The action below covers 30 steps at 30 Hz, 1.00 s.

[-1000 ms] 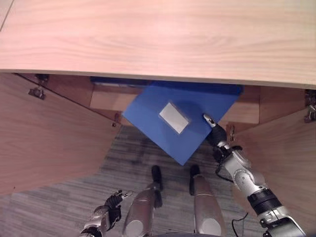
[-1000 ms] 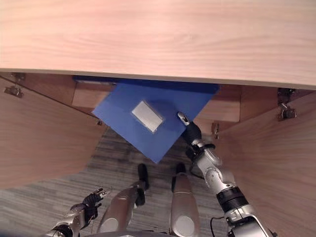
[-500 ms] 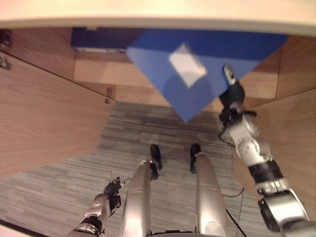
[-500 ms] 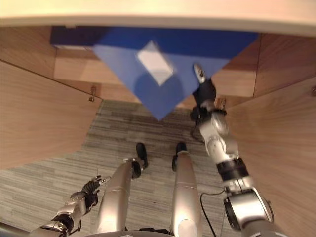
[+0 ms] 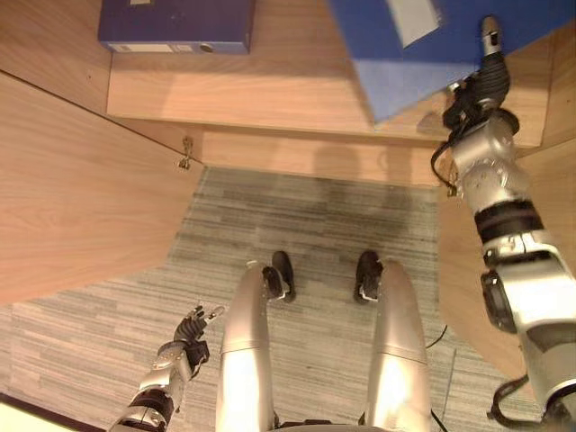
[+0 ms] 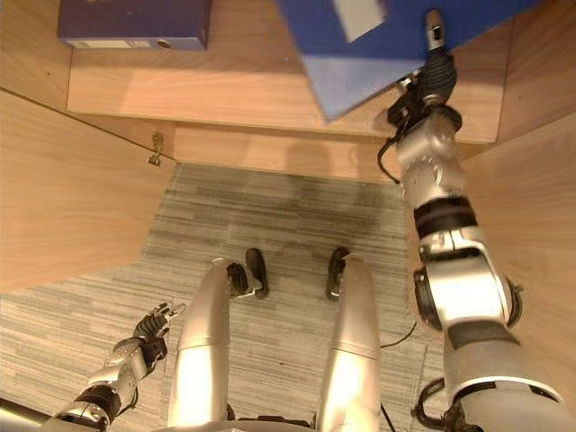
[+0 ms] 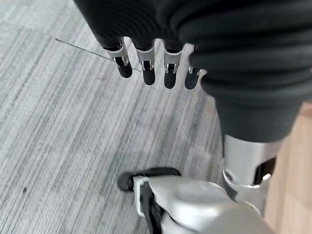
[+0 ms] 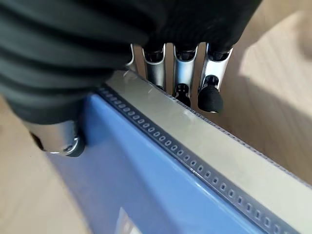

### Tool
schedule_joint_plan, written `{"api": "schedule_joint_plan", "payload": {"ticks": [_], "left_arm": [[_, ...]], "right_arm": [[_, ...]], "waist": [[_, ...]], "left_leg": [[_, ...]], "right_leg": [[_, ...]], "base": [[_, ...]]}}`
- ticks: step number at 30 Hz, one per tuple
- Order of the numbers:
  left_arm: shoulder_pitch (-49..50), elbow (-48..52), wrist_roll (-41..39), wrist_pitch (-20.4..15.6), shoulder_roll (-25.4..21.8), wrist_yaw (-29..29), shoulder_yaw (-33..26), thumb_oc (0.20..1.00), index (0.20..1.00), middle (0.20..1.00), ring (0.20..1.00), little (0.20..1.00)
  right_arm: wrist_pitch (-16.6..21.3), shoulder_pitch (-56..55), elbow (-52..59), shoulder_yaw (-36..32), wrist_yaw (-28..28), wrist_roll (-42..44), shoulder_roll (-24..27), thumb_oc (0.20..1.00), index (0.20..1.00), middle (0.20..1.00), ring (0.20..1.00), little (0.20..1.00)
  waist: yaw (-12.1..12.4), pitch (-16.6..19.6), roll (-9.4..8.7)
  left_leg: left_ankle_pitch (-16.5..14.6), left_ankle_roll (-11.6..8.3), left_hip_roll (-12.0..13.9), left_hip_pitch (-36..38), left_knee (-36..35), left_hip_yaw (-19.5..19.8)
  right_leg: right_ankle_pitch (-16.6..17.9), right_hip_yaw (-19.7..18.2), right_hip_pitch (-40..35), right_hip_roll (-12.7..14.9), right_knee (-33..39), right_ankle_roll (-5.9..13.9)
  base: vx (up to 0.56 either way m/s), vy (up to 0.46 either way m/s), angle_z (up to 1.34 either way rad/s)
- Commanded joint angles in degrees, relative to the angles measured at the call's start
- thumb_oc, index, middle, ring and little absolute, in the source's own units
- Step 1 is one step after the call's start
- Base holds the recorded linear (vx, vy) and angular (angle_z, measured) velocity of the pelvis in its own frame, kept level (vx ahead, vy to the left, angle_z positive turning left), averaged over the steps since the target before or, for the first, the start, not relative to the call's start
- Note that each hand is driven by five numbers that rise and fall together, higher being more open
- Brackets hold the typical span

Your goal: Put the empty folder in the office cabinet

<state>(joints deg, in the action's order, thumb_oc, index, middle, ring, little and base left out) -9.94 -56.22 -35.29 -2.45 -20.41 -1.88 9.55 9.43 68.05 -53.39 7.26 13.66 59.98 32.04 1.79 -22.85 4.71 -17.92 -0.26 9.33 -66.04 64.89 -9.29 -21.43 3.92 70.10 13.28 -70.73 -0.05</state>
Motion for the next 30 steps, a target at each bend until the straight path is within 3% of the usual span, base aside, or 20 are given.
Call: {"api": "schedule_joint_plan", "payload": {"ticks": [1,3,6,10,15,25,26,27,30], "left_arm": [[3.2,-3.5,-2.1,-0.3,-2.9,-2.1,4.3,1.0,1.0,1.0,1.0,1.0],[3.9,-2.1,-3.3,-0.4,-2.8,-2.7,5.9,1.0,1.0,1.0,1.0,1.0],[4.7,-1.5,-3.7,0.0,-3.3,-2.6,6.7,1.0,1.0,1.0,1.0,1.0],[5.7,-2.7,-4.3,0.5,-4.4,-2.6,6.4,1.0,1.0,1.0,1.0,1.0],[5.8,-5.1,-4.3,0.9,-4.6,-2.7,6.3,1.0,1.0,1.0,1.0,1.0],[6.3,-6.4,-4.6,0.9,-5.1,-3.3,5.9,1.0,1.0,1.0,1.0,1.0],[6.3,-6.4,-4.5,0.9,-5.2,-3.3,5.8,1.0,1.0,1.0,1.0,1.0],[6.2,-6.3,-4.5,1.0,-5.3,-3.2,5.7,1.0,1.0,1.0,1.0,1.0],[6.8,-6.4,-4.4,1.0,-5.2,-3.1,5.5,1.0,1.0,1.0,1.0,1.0]], "right_arm": [[1.6,2.0,-7.2,-4.1,0.5,11.4,-2.0,0.2,0.2,0.2,0.2,0.2],[2.4,3.5,-12.5,-7.9,1.0,18.0,-3.8,0.2,0.2,0.2,0.2,0.2],[1.1,6.1,-17.9,-8.6,1.8,19.4,-2.8,0.2,0.2,0.2,0.2,0.2],[0.2,10.0,-20.7,-8.0,2.8,19.9,-1.0,0.2,0.2,0.2,0.2,0.2],[-0.9,13.6,-22.3,-5.6,3.2,18.8,0.5,0.2,0.2,0.2,0.2,0.2],[0.8,17.4,-21.0,-4.6,3.9,20.6,3.6,0.2,0.2,0.2,0.2,0.2],[0.7,17.3,-20.7,-4.6,3.7,21.2,3.9,0.322,0.322,0.322,0.322,0.322],[0.6,17.4,-19.9,-4.3,3.1,21.5,4.2,1.0,1.0,1.0,1.0,1.0],[1.6,16.5,-17.2,-3.8,1.6,21.6,4.7,1.0,1.0,1.0,1.0,1.0]], "waist": [[-0.1,4.2,0.49],[1.2,5.0,0.94],[3.0,5.9,1.36],[5.0,6.6,1.87],[6.2,7.0,2.01],[8.0,8.1,2.33],[8.0,8.2,2.4],[7.9,8.2,2.42],[7.9,8.1,2.48]], "left_leg": [[-3.0,-1.84,2.8,1.7,-1.9,0.7],[-3.5,-2.24,2.7,2.6,-2.0,0.9],[-3.9,-2.57,2.5,3.2,-1.8,1.1],[-4.5,-2.75,2.2,2.6,0.4,2.0],[-4.7,-3.31,2.2,2.1,1.3,2.5],[-4.2,-4.44,1.6,2.2,0.2,2.8],[-4.2,-4.61,1.6,2.2,0.2,2.8],[-4.1,-4.73,1.5,2.2,0.0,2.7],[-4.1,-4.96,1.5,2.5,-0.1,2.5]], "right_leg": [[-5.4,3.7,-4.6,5.8,2.6,9.27],[-6.0,5.1,-5.9,6.9,2.1,9.3],[-6.6,6.6,-7.0,8.7,1.9,10.15],[-8.4,7.4,-7.8,9.7,0.0,9.65],[-8.8,7.8,-8.2,10.0,-0.6,9.48],[-9.2,8.1,-9.1,10.2,0.2,9.94],[-9.2,8.0,-9.2,10.2,0.2,10.04],[-9.3,8.0,-9.2,10.2,0.2,10.06],[-9.3,7.7,-9.1,10.3,0.2,10.2]], "base": [[0.07,0.002,0.14],[0.08,0.023,0.21],[0.04,0.003,0.14],[0.05,-0.029,0.17],[0.02,-0.022,0.14],[0.01,0.001,0.01],[0.0,0.0,0.0],[0.0,0.0,0.0],[0.03,0.023,0.05]]}}
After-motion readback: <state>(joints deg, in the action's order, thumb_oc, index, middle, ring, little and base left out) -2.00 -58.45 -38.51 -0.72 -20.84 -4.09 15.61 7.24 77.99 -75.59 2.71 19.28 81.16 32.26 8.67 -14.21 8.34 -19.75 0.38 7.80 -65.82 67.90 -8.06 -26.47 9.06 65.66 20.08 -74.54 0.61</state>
